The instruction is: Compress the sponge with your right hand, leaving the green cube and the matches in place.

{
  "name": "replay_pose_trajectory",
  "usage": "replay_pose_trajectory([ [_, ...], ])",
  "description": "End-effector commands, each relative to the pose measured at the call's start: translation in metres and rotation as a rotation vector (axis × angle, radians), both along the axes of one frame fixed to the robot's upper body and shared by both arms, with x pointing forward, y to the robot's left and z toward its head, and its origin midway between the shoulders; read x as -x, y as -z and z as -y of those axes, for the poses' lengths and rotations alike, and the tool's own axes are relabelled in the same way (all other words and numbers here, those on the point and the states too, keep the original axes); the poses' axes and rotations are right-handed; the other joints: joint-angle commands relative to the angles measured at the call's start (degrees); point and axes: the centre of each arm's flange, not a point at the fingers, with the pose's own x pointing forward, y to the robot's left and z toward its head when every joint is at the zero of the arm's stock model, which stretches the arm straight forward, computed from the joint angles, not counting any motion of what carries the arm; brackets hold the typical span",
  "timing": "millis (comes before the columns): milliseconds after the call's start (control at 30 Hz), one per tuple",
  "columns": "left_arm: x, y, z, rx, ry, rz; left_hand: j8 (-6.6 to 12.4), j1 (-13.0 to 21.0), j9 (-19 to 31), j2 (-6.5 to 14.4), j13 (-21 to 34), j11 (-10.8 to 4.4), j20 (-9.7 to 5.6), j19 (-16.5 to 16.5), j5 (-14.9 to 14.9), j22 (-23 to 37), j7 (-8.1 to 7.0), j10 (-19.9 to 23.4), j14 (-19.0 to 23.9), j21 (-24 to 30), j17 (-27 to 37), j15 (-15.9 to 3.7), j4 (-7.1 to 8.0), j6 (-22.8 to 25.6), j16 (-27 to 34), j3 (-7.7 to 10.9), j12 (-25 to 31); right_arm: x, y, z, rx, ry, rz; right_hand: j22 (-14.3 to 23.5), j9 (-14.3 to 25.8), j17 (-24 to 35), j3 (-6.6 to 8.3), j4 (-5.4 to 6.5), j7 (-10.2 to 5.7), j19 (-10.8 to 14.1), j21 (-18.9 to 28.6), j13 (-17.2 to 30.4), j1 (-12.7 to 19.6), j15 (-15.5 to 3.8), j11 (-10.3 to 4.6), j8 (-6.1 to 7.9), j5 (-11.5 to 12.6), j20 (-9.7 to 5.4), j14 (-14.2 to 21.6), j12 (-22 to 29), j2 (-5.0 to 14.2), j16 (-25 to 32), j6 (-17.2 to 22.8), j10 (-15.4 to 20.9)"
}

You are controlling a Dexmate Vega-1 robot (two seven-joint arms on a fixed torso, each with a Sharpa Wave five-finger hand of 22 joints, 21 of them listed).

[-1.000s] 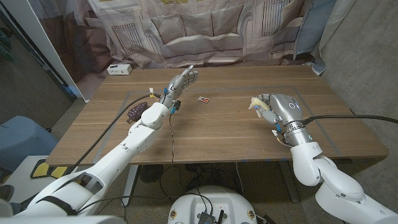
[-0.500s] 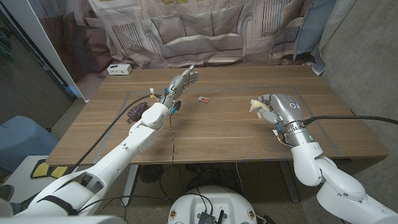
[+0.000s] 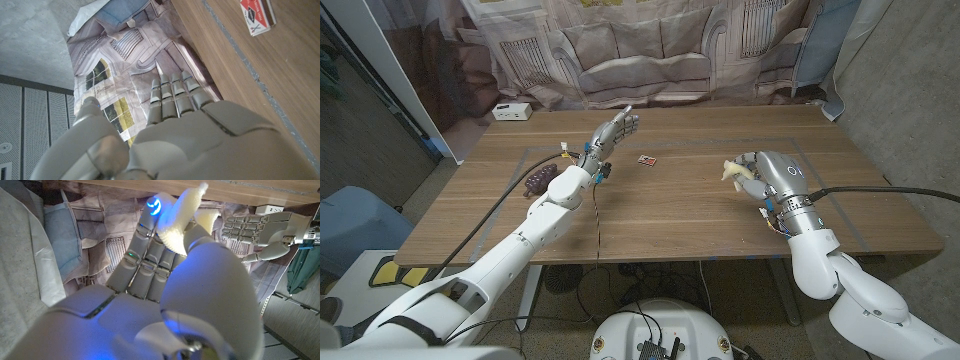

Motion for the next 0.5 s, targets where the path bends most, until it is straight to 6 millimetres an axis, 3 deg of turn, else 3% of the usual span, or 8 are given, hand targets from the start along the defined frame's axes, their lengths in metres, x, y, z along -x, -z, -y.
replay_pose_trajectory([
  [33, -0.0036, 0.0028, 0.001, 0.002, 0.003, -0.01, 0.01, 0.09, 0.31, 0.49, 0.22, 0.16, 0.19, 0.28, -0.1, 0.32, -0.17, 0.44, 0.47, -0.12, 0.33, 0.1, -0.42, 0.47, -0.16, 0.24, -0.13, -0.0008, 0.0, -0.0003, 0.013, 0.037, -0.013, -0.07, 0.24, 0.78, -0.51, 1.12, -1.96, -5.29, 0.12, 1.32, 2.41, -6.2, -2.28, -0.99, 0.44, -0.02, 1.45, -0.54, 3.48, -1.64, -0.49, -2.24],
  [67, -0.0039, 0.0027, 0.001, 0.002, 0.003, -0.01, 0.0, 0.09, 0.31, 0.49, 0.22, 0.14, 0.24, 0.3, -0.1, 0.32, -0.17, 0.43, 0.47, -0.12, 0.33, 0.11, -0.42, 0.46, -0.16, 0.24, -0.13, -0.001, 0.0, -0.0004, 0.015, 0.04, -0.014, -0.13, 0.34, 1.33, -0.82, 1.17, -2.32, -6.0, 0.26, 1.75, 2.01, -6.17, -3.34, -1.04, 0.49, -0.07, 0.21, -0.34, 3.26, -1.91, -0.41, -2.1],
  [167, -0.005, 0.0022, 0.0011, 0.003, 0.003, -0.008, 0.0, 0.09, 0.31, 0.5, 0.22, 0.27, 0.24, 0.29, -0.1, 0.32, -0.19, 0.5, 0.49, -0.12, 0.33, 0.16, -0.43, 0.45, -0.15, 0.24, -0.11, -0.0011, -0.0003, -0.0002, 0.015, 0.046, -0.009, -0.26, 0.49, 2.41, -1.4, 1.52, -2.84, -7.08, 0.44, 2.46, 1.0, -6.11, -3.66, -1.29, 0.52, -0.2, -1.21, -0.31, 3.17, -1.97, -0.84, -2.66],
  [400, -0.01, -0.0009, 0.0035, 0.007, 0.007, -0.007, 0.01, 0.1, 0.31, 0.51, 0.22, 0.06, 0.25, 0.29, -0.11, 0.32, -0.16, 0.39, 0.51, -0.12, 0.33, 0.16, -0.47, 0.48, -0.15, 0.26, -0.16, -0.0014, -0.0013, 0.0023, 0.022, 0.05, -0.017, -0.62, 0.69, 4.31, -2.51, 2.08, -2.59, -8.55, 0.82, 3.65, -1.26, -5.85, -2.97, -2.19, 0.55, 0.14, -4.09, -0.81, 2.85, -2.49, -3.46, -5.07],
  [500, -0.0118, -0.0035, 0.0064, 0.001, 0.01, -0.005, 0.02, 0.1, 0.31, 0.52, 0.22, 0.05, 0.2, 0.31, -0.11, 0.32, -0.09, 0.41, 0.53, -0.11, 0.33, 0.03, -0.48, 0.5, -0.14, 0.26, -0.15, -0.0014, -0.0011, 0.0025, 0.026, 0.044, -0.02, -0.8, 0.68, 4.24, -3.34, 3.15, -2.34, -9.11, 0.88, 3.54, -3.59, -5.06, -2.69, -2.29, 0.5, 0.49, -5.55, -1.25, 2.96, -3.27, -4.18, -5.72],
])
